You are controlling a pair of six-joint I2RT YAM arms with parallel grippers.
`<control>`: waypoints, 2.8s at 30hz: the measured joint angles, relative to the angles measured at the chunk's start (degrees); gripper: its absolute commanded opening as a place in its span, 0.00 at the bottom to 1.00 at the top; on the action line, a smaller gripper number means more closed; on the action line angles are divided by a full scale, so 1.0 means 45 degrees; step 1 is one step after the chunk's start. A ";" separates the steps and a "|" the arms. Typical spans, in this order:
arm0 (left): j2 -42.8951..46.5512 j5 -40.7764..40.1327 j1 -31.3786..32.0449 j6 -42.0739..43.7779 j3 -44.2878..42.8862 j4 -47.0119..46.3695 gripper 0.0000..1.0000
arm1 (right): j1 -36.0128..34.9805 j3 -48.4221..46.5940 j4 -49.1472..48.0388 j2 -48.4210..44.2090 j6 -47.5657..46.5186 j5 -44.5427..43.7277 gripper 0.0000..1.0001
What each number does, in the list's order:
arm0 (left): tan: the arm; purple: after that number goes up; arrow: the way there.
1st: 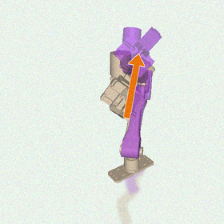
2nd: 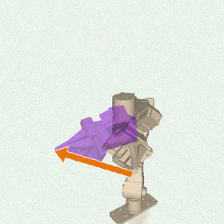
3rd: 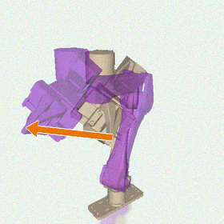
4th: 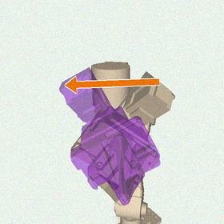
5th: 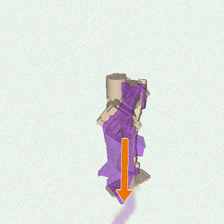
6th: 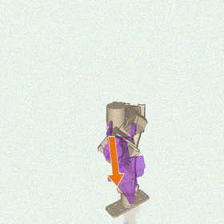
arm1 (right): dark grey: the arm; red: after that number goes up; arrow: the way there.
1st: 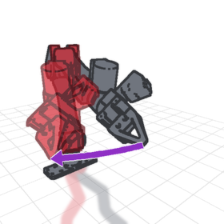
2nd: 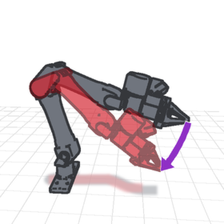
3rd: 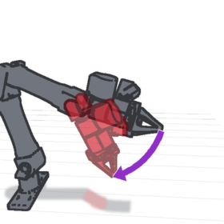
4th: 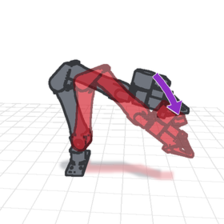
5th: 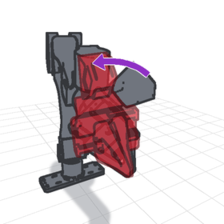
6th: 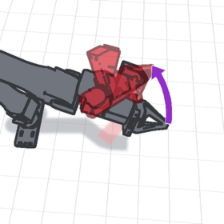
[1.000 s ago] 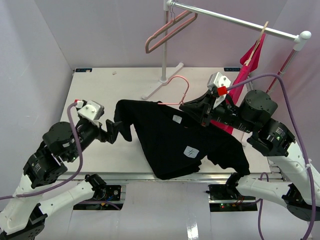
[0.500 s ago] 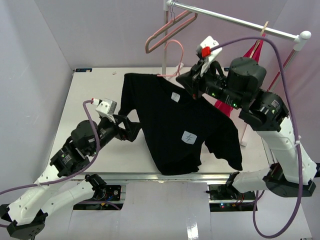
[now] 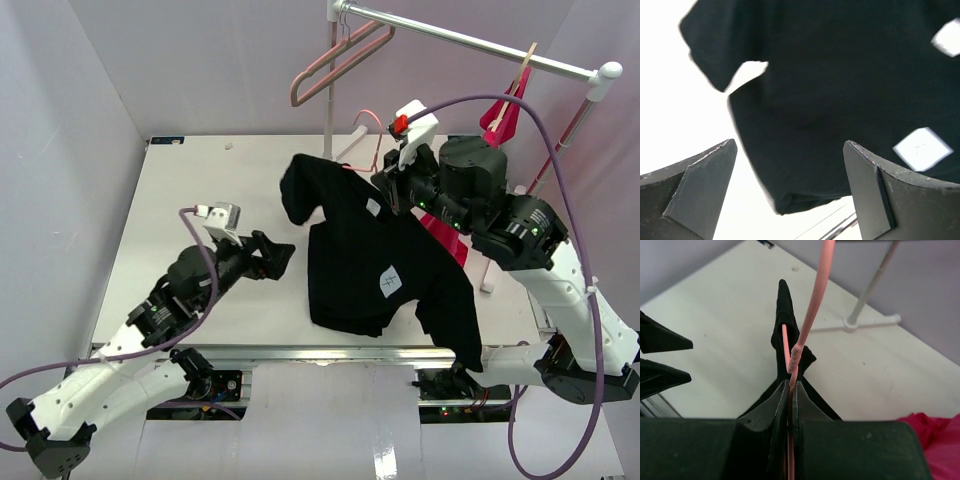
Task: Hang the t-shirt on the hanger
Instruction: Place the hanger at the clothesline.
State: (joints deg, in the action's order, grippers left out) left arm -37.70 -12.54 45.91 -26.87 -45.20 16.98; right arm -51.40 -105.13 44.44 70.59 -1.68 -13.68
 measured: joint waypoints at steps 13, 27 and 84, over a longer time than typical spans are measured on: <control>-0.1552 0.0405 0.0000 0.0115 0.1185 -0.1302 0.98 | 0.0000 -0.0315 0.0327 0.1710 0.1519 -0.3304 0.08; -0.2648 0.0692 0.0014 0.0193 0.3671 -0.3478 0.98 | 0.0779 -0.3731 -0.0284 0.4730 0.2382 -0.7209 0.08; -0.2242 0.1737 0.0602 0.0533 0.4374 -0.4761 0.98 | 0.4661 0.0959 -1.1142 0.4899 -0.2281 -1.1969 0.08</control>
State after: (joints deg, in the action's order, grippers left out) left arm -47.79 -4.73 48.62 -24.47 -25.52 -4.44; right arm -30.42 -100.81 -5.70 92.64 -11.95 -67.54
